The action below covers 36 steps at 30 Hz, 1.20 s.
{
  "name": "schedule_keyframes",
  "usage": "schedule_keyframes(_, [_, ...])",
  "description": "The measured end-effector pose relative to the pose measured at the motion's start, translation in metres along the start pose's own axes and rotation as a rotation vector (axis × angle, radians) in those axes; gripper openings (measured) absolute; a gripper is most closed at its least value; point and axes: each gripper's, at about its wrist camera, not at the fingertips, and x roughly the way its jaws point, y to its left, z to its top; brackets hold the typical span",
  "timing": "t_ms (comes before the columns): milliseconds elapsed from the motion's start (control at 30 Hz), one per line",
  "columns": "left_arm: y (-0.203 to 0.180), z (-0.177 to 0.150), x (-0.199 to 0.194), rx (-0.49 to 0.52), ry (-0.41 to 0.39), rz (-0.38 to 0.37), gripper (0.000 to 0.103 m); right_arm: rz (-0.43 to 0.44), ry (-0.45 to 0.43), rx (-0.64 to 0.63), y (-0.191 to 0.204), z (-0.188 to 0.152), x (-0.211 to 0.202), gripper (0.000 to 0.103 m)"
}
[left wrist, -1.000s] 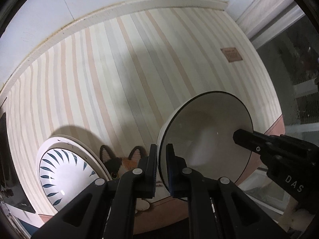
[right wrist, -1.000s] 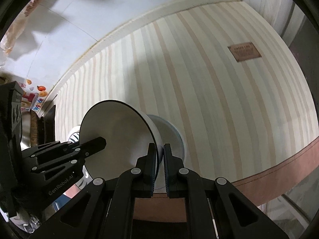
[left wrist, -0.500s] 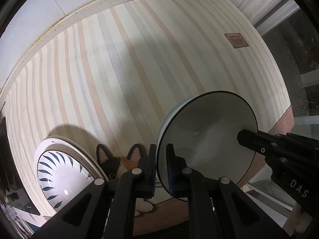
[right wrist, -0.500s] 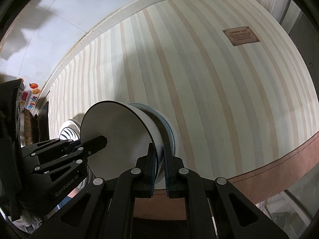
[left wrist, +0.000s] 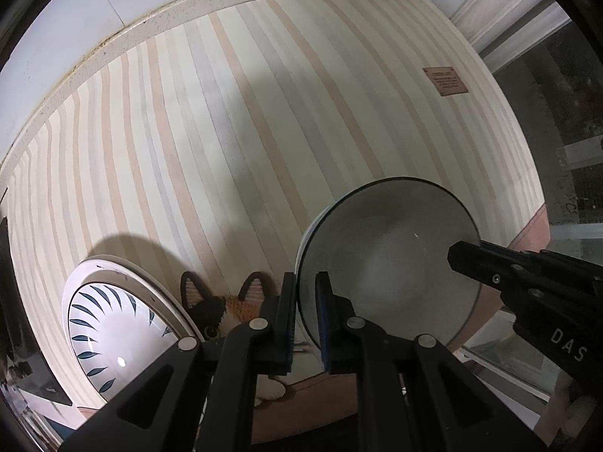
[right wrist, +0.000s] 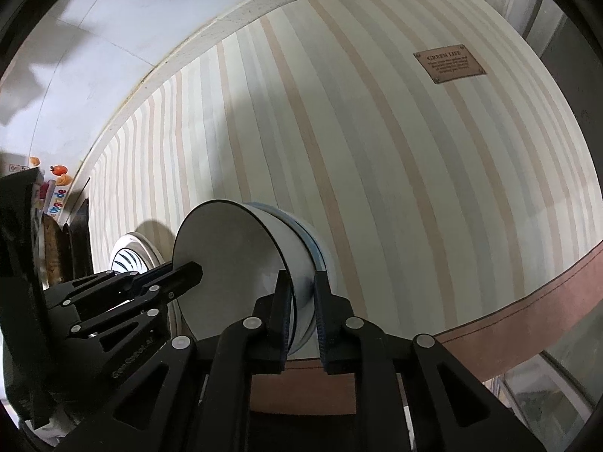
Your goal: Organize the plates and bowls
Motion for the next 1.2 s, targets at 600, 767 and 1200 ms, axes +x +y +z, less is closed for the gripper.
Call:
schedule_keyframes(600, [0.013,-0.043,-0.123,0.008,-0.197,-0.053,0.029,-0.024,-0.193,-0.097,0.053,-0.059,-0.113,0.076])
schedule_keyframes(767, [0.017,-0.054,-0.143,0.003,-0.219,-0.062,0.056,-0.034,-0.232,-0.132,0.07,-0.077,-0.141,0.086])
schedule_keyframes(1200, [0.019,-0.081,-0.16,-0.024,-0.206,-0.081,0.087,-0.083,-0.244,-0.159,0.081,-0.104,-0.172,0.095])
